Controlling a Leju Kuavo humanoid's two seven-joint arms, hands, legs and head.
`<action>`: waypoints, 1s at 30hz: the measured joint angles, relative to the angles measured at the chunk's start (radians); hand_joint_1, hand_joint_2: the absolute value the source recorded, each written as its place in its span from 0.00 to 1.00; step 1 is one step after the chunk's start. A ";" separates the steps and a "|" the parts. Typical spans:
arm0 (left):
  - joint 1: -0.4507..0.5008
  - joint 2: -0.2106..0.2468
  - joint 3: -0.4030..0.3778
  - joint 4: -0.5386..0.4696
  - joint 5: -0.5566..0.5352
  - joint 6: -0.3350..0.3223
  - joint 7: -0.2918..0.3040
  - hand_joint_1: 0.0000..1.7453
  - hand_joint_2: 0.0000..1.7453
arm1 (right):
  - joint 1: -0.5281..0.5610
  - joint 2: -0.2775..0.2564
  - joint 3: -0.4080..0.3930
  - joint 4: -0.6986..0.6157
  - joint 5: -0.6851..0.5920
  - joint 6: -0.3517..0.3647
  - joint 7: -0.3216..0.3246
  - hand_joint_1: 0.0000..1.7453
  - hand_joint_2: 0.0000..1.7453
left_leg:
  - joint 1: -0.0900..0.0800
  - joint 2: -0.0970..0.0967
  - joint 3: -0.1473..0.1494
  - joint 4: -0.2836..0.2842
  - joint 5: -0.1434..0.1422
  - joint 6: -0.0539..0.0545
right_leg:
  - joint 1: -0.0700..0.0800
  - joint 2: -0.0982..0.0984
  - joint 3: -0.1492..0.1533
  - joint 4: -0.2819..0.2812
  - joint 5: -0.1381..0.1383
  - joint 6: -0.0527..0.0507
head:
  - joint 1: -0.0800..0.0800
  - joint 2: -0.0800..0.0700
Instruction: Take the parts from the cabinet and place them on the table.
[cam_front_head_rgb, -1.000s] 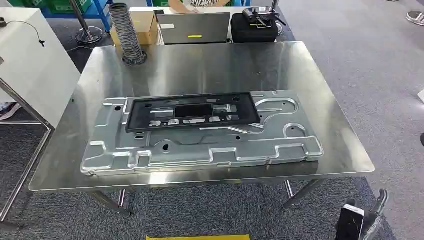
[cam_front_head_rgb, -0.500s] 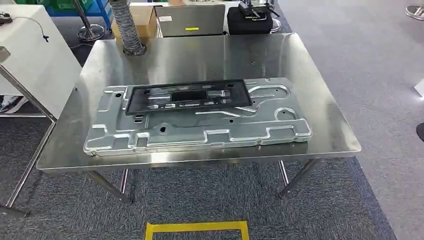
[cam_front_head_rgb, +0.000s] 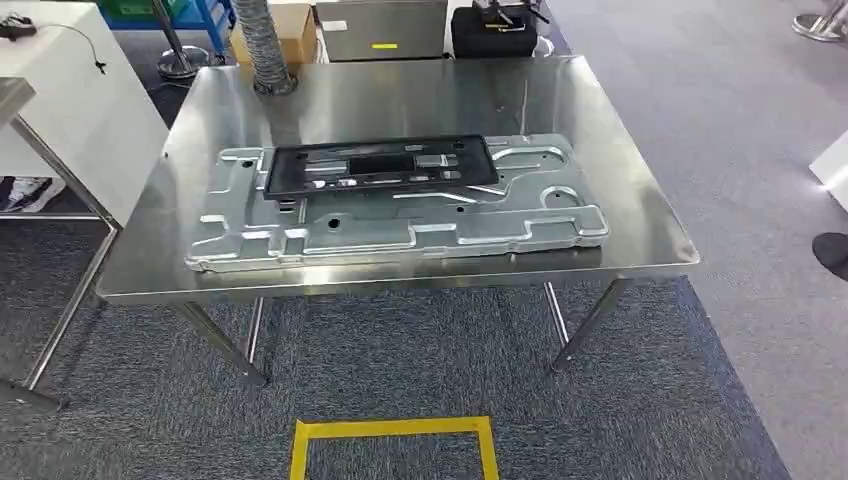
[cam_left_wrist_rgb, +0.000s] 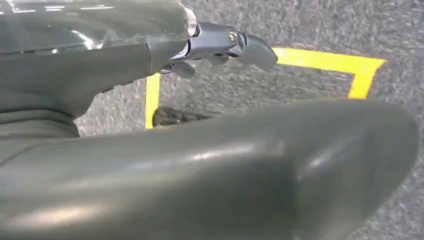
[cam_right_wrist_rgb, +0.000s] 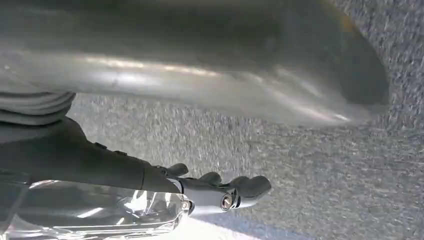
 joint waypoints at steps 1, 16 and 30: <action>-0.001 0.000 -0.003 0.000 0.000 0.000 0.000 0.00 0.00 | 0.000 0.000 0.001 0.002 0.000 0.004 0.000 0.00 0.00 | 0.000 0.001 -0.015 0.000 0.011 0.011 | -0.001 -0.001 -0.018 0.043 -0.066 0.004 | 0.007 0.000; 0.002 -0.002 -0.014 0.000 -0.006 0.000 -0.001 0.00 0.00 | -0.012 -0.001 0.007 0.014 0.005 0.027 0.023 0.00 0.00 | 0.001 -0.003 -0.182 0.069 0.071 -0.041 | -0.005 -0.008 0.167 -0.055 -0.103 -0.038 | 0.009 0.000; -0.001 -0.009 -0.015 0.001 -0.012 -0.001 -0.005 0.00 0.00 | -0.006 -0.002 0.016 0.016 0.033 0.043 0.028 0.00 0.00 | 0.002 -0.003 0.011 -0.003 -0.017 0.003 | 0.000 -0.008 0.009 -0.012 0.025 0.005 | -0.002 0.000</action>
